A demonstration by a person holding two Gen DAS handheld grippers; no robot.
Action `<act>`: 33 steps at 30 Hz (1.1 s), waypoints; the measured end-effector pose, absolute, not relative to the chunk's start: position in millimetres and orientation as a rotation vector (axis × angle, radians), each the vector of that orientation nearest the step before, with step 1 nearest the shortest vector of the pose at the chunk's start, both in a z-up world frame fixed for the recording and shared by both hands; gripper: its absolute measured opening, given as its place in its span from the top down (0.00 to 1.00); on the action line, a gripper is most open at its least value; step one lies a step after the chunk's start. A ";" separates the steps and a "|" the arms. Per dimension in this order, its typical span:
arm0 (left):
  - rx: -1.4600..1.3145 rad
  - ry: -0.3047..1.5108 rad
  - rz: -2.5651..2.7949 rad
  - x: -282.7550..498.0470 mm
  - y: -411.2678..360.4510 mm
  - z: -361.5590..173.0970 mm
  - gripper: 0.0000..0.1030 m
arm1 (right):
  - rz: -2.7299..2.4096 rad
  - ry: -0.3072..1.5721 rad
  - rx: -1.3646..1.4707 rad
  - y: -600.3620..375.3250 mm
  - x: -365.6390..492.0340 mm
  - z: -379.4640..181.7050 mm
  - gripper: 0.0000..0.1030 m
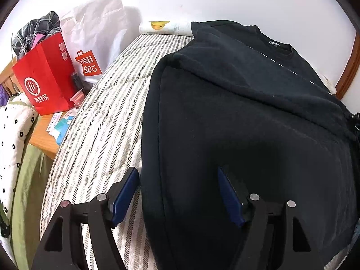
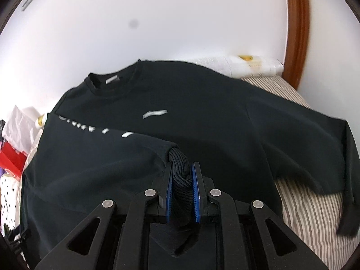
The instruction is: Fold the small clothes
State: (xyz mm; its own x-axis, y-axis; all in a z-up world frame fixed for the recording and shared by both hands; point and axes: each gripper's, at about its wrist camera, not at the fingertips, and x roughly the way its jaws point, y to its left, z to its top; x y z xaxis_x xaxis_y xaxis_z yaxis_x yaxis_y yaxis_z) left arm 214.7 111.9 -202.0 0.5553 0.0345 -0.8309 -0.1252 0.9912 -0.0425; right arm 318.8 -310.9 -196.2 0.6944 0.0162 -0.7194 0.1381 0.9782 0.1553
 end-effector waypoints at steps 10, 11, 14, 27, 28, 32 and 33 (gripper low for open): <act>-0.110 1.001 0.087 194.1 115.4 -200.8 0.30 | -0.071 0.902 0.280 -336.3 287.8 -212.5 0.57; -0.109 0.999 0.086 191.0 115.7 -201.0 0.30 | -0.040 0.902 0.298 -336.8 282.9 -213.8 0.52; -0.112 0.999 0.084 186.3 115.8 -200.8 0.29 | 0.005 0.912 0.290 -329.6 274.8 -221.8 0.46; -0.091 0.990 0.095 179.6 112.4 -202.8 0.27 | 0.093 0.836 0.339 -337.4 264.7 -201.2 0.91; -0.090 0.991 0.094 179.1 112.7 -202.8 0.27 | 0.095 0.850 0.360 -344.4 262.3 -202.0 0.91; -0.103 0.998 0.089 172.7 116.0 -201.4 0.27 | 0.027 0.945 0.297 -345.2 257.9 -212.3 0.86; -0.106 1.002 0.089 169.0 117.0 -200.9 0.27 | 0.002 0.935 0.270 -343.8 251.4 -210.9 0.86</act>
State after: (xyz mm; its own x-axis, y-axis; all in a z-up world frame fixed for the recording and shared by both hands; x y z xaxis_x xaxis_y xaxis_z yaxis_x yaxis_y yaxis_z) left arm 169.0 117.0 -200.9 0.5357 0.0261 -0.8440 -0.1233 0.9912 -0.0476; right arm 251.4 -343.8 -210.9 0.5961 0.1181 -0.7941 0.1152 0.9663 0.2303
